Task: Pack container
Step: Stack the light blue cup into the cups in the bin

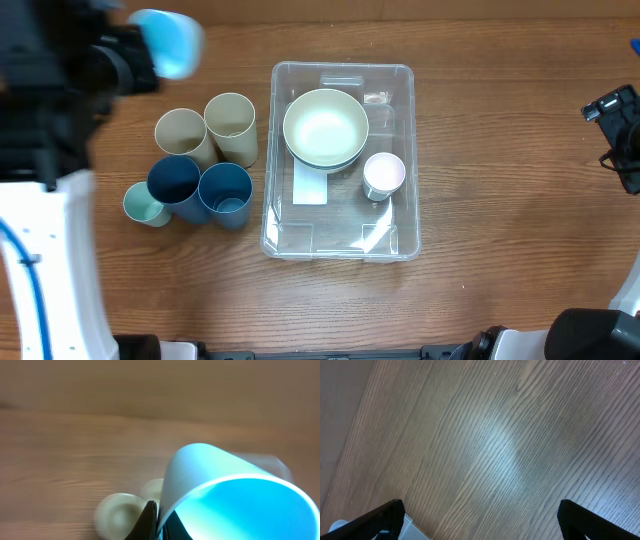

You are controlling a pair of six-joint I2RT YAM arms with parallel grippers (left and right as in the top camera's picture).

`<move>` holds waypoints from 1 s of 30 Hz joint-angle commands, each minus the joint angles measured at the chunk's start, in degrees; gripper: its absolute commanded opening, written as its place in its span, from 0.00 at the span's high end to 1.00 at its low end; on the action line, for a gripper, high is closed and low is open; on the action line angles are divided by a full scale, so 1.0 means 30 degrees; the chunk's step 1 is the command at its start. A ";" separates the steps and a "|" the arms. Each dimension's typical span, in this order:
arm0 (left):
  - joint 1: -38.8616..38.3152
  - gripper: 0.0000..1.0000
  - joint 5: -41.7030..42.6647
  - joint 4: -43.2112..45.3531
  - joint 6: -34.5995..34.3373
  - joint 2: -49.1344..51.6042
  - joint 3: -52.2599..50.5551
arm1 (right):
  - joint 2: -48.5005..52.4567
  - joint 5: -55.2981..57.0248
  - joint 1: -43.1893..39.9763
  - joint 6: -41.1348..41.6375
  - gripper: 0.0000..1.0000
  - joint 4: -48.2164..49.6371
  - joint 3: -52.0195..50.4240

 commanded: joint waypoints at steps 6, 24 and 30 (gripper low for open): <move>-0.9245 0.96 0.0015 -0.1384 0.1253 0.4772 -0.0750 | 0.0007 0.0022 -0.0058 0.0095 0.00 0.0109 0.0066; -1.2087 0.32 -0.0415 -0.0852 0.3060 1.0586 0.0466 | 0.0007 0.0022 -0.0058 0.0095 0.00 0.0109 0.0066; -1.0222 0.03 -0.5960 -0.5107 -0.0525 0.7468 0.5428 | 0.0007 0.0022 -0.0058 0.0095 0.00 0.0109 0.0066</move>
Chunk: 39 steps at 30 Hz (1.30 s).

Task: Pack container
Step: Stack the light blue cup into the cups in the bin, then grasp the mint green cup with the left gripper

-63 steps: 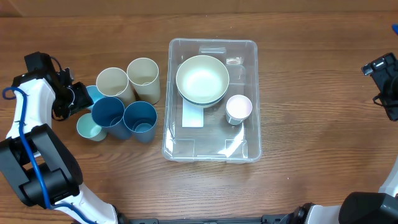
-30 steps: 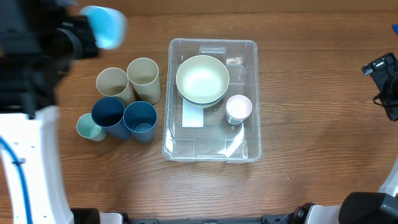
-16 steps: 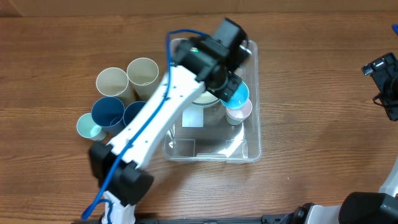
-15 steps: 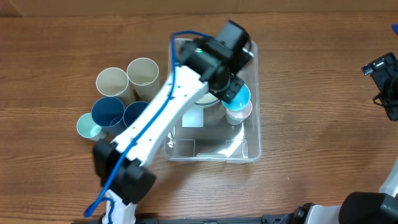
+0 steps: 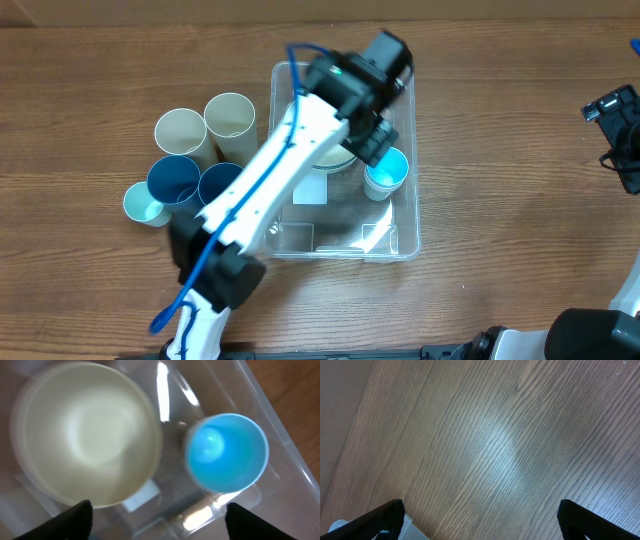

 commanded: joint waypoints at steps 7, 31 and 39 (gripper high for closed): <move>0.9493 0.01 -0.1894 -0.4357 -0.5289 -0.6819 0.2368 | 0.0007 0.0015 -0.0058 0.0087 0.00 0.0095 0.0066; 2.2702 0.07 0.2943 0.2958 -0.5872 -0.7045 -1.5686 | 0.0007 0.0015 -0.0058 0.0087 0.00 0.0095 0.0066; 2.2658 0.16 0.3082 0.5923 -0.5676 -0.7045 -1.9482 | 0.0007 0.0015 -0.0058 0.0087 0.00 0.0095 0.0066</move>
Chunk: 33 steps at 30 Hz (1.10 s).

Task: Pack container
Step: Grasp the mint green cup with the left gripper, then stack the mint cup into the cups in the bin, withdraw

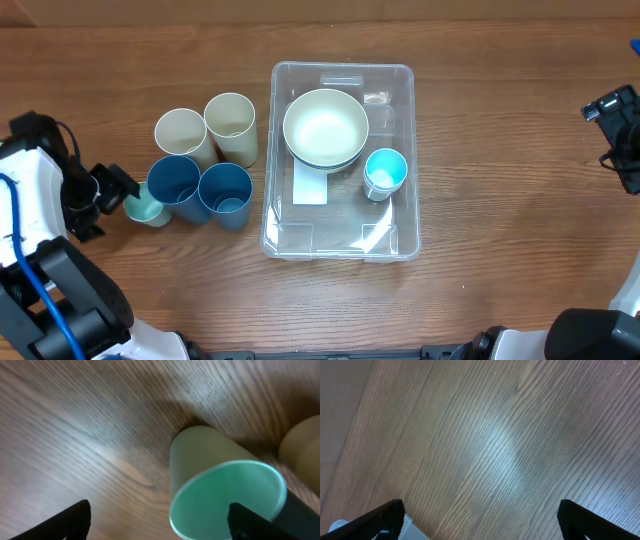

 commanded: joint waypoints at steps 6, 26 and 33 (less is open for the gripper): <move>0.0051 0.43 0.0189 0.2951 -0.0066 -0.0175 -0.2987 | 0.0007 0.0015 -0.0051 0.0087 0.00 0.0087 0.0066; -0.0554 0.96 -0.0576 -0.0168 -0.0015 -0.5042 0.4240 | 0.0007 0.0015 -0.0051 0.0087 0.00 0.0087 0.0066; -0.9173 0.96 -0.0503 -0.1209 0.2783 -0.7490 0.8735 | 0.0007 0.0015 -0.0051 0.0087 0.00 0.0087 0.0066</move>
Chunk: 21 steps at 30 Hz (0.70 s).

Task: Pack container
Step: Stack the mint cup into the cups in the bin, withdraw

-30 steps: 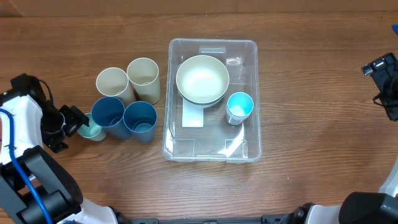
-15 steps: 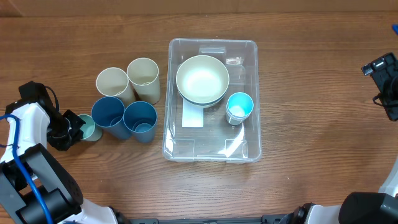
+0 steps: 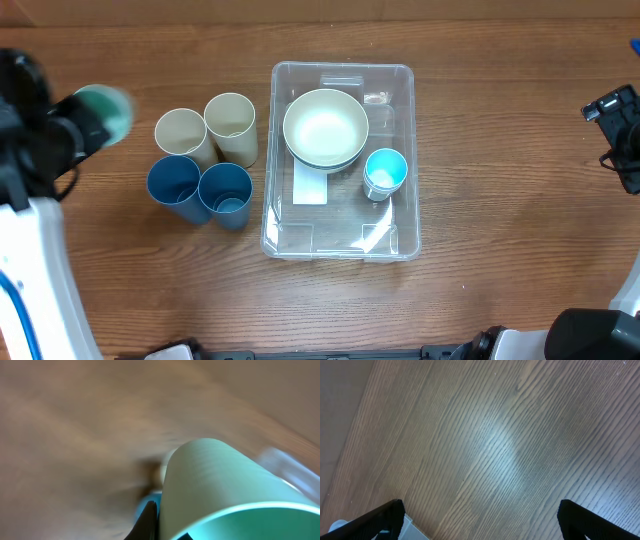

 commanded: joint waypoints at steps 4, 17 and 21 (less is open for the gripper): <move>-1.0448 0.96 0.0211 0.1122 0.4175 0.0627 0.0430 | 0.0007 0.0029 -0.0051 0.0087 0.00 0.0095 0.0066; -1.8491 0.96 0.1639 0.6237 1.3333 0.8735 0.0430 | 0.0007 0.0029 -0.0051 0.0087 0.00 0.0095 0.0066; -1.8724 0.96 0.1377 0.6309 1.3850 0.9406 0.0430 | 0.0007 0.0029 -0.0051 0.0087 0.00 0.0095 0.0066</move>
